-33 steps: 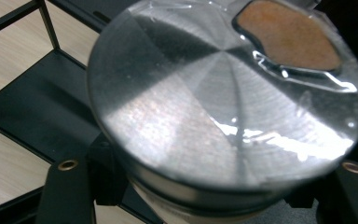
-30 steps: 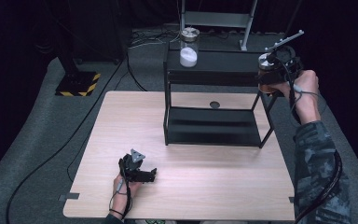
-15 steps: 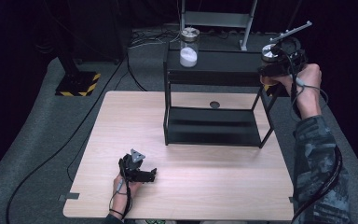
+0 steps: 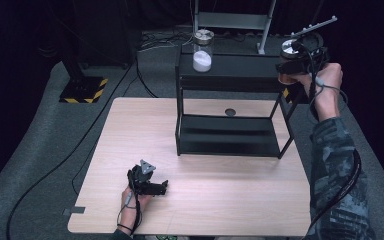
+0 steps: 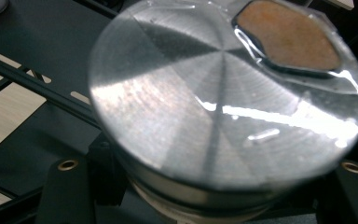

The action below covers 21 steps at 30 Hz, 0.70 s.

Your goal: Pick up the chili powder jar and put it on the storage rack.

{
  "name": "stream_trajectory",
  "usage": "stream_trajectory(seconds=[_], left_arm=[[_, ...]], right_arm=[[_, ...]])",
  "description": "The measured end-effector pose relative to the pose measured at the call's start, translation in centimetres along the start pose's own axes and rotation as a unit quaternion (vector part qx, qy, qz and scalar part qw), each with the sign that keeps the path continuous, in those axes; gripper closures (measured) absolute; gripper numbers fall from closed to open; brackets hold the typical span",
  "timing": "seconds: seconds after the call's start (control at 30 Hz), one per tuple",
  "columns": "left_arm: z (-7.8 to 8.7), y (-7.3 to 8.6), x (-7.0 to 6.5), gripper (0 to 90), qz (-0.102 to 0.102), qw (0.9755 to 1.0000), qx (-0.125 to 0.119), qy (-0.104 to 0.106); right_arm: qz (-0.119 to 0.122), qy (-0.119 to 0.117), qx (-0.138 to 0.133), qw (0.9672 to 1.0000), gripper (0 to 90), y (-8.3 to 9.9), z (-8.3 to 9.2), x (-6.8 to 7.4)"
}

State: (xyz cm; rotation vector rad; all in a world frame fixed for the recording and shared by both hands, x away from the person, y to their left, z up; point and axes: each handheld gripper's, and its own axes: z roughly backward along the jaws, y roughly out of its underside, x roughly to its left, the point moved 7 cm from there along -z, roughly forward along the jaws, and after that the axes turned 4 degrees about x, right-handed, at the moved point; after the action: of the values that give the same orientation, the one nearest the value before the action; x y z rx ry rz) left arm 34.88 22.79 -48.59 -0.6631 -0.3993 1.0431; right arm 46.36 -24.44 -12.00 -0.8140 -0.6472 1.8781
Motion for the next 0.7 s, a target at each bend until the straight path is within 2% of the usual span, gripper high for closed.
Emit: stream_trajectory(seconds=[0.17,0.43,0.7], left_arm=[[0.0,0.0,0.0,0.1,0.0,1.0,0.0,0.0],[0.0,0.0,0.0,0.1,0.0,1.0,0.0,0.0],[0.0,0.0,0.0,0.2,0.0,1.0,0.0,0.0]], right_arm=[[-0.01,-0.001,-0.009,0.9999,31.2,-0.3,-0.5,-0.1],[-0.022,-0.006,-0.01,0.9997,31.2,-1.2,-2.3,-0.1],[-0.05,-0.007,-0.008,0.9987,31.2,-1.9,-4.0,-0.8]])
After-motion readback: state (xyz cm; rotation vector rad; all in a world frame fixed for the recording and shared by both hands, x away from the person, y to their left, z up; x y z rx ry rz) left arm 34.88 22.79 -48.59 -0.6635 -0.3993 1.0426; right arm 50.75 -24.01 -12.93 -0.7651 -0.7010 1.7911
